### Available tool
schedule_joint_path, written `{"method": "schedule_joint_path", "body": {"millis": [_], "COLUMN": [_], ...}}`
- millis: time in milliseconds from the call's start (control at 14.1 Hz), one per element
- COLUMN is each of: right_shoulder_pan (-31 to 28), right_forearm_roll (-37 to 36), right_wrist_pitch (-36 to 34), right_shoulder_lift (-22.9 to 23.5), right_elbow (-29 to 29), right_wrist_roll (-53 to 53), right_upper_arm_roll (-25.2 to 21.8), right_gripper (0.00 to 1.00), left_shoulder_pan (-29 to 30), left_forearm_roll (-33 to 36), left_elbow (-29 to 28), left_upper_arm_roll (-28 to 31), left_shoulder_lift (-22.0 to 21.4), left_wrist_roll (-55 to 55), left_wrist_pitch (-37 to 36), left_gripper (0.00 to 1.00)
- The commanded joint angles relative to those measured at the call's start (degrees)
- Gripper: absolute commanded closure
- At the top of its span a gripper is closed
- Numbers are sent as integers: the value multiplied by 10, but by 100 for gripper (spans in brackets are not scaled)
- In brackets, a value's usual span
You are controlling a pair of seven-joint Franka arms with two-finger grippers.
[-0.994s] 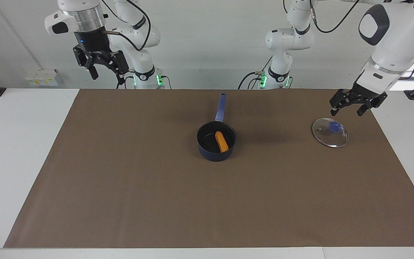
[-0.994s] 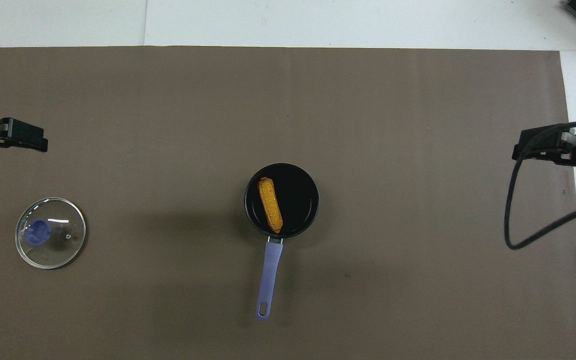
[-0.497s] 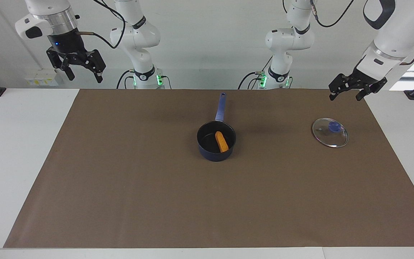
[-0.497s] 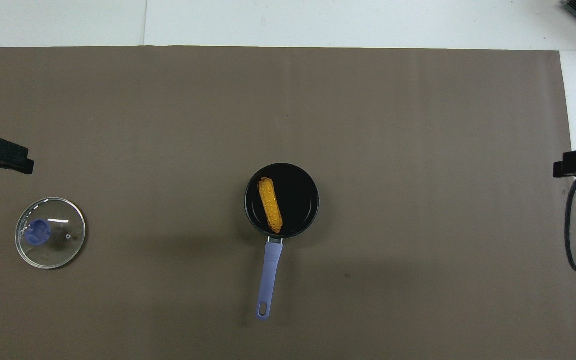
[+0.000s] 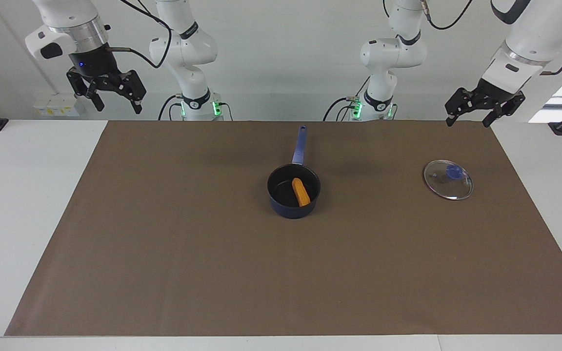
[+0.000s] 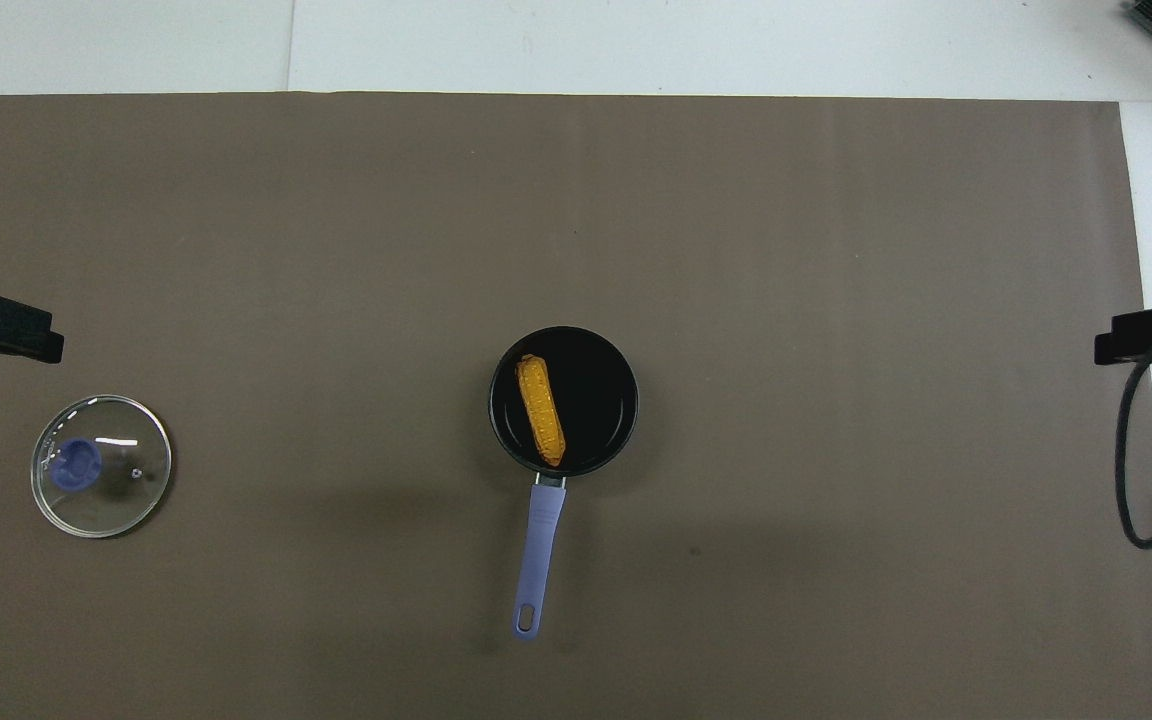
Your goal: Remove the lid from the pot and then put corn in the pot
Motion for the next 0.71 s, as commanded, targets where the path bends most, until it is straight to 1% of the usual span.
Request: {"method": "schedule_joint_path", "body": {"millis": [0, 142, 426, 639], "right_shoulder_pan": [-5, -5, -4, -4], "right_forearm_roll": [7, 7, 2, -1], "right_wrist_pitch": [-9, -23, -21, -19], "right_shoulder_lift": [-13, -13, -16, -17], "right_elbow": [-8, 1, -5, -6], "right_wrist_roll": [-17, -26, -64, -63], "right_upper_arm_roll": [5, 8, 7, 7], "right_gripper": [0, 0, 0, 0], "left_shoulder_pan": [-7, -7, -7, -7], "left_forearm_roll": [8, 8, 8, 8], "left_elbow": [-20, -20, -20, -20], "left_upper_arm_roll": [4, 4, 4, 4], "left_shoulder_lift": [-15, -15, -15, -15], "left_wrist_roll": [1, 2, 2, 2], "left_wrist_pitch": [18, 18, 18, 18], "left_gripper": [0, 0, 0, 0]}}
